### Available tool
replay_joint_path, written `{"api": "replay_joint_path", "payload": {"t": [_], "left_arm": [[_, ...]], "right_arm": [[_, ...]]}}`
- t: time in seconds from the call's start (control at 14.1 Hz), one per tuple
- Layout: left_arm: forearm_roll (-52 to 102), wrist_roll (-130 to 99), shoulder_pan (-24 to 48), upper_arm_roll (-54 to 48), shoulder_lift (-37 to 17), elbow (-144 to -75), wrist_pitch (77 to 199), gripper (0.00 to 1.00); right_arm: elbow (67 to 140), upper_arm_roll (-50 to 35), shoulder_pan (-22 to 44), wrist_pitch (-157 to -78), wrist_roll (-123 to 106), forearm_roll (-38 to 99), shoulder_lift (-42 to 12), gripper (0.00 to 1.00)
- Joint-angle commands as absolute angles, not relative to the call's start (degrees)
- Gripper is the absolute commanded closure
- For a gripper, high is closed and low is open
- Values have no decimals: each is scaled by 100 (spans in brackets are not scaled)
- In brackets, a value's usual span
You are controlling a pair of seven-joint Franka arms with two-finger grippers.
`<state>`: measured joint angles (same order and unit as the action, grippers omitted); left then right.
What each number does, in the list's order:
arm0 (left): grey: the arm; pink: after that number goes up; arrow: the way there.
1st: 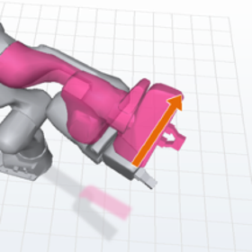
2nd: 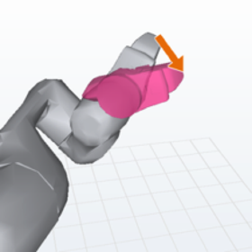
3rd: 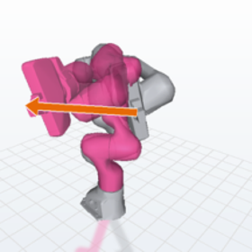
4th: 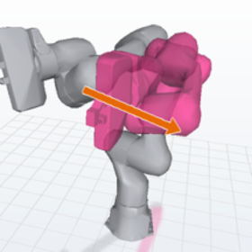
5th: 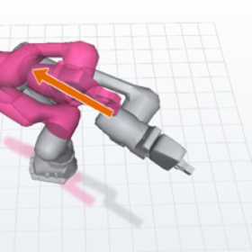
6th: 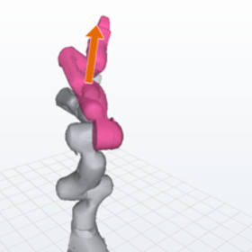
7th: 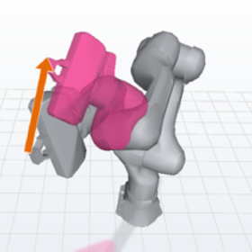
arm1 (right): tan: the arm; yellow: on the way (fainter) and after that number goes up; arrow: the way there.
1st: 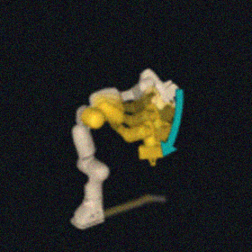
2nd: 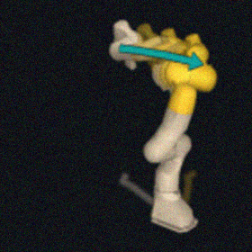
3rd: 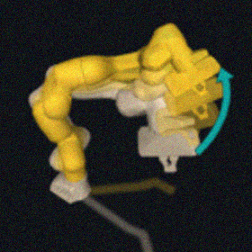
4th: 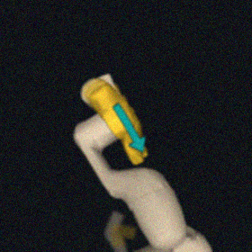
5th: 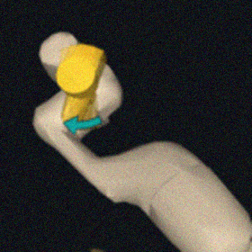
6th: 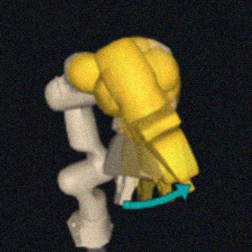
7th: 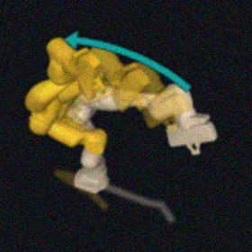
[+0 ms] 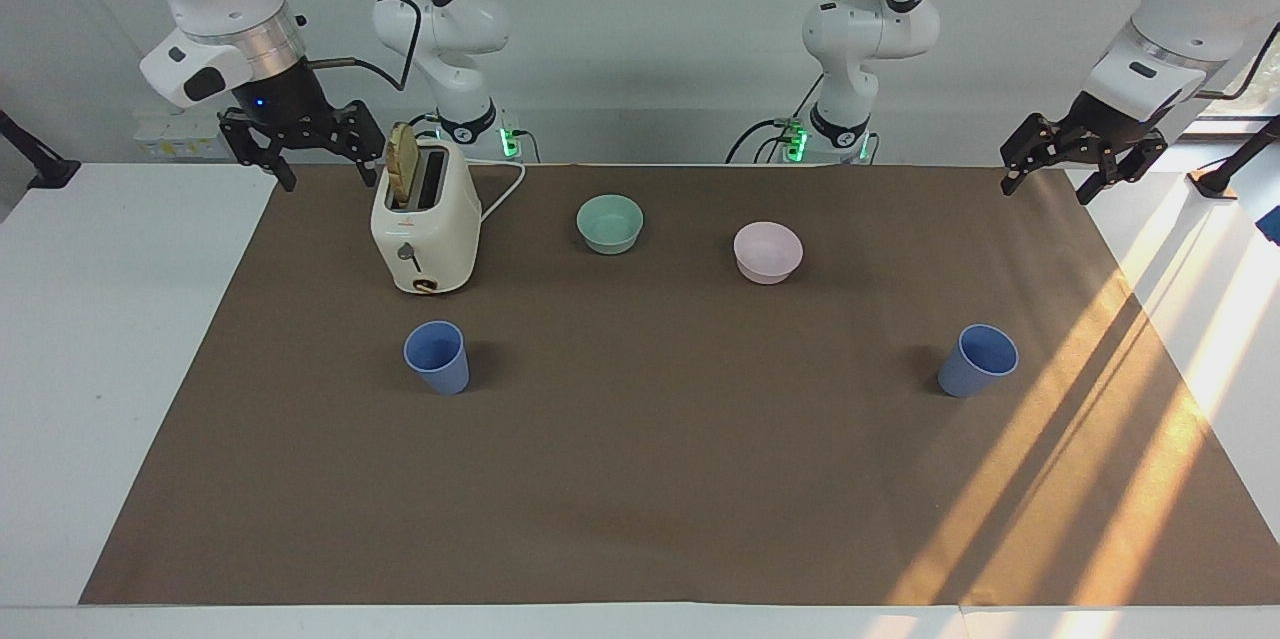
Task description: Stack blue cups with both arms
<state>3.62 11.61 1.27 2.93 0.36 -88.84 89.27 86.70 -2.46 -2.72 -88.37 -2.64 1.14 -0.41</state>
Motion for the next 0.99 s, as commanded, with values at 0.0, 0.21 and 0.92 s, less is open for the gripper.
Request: {"api": "replay_joint_path", "payload": {"t": [0.0,0.21,0.92], "left_arm": [[255,1125,158,308,105,-8912,8903,0],[255,1099,184,316,97,-8903,8930,0],[255,1072,211,308,97,-8903,8912,0]], "right_arm": [[8640,-290,-334,-8798,-167,220,-44,0],[8640,-290,-334,-8798,-167,220,-44,0],[8640,-281,-334,-8798,-167,220,-44,0]]}}
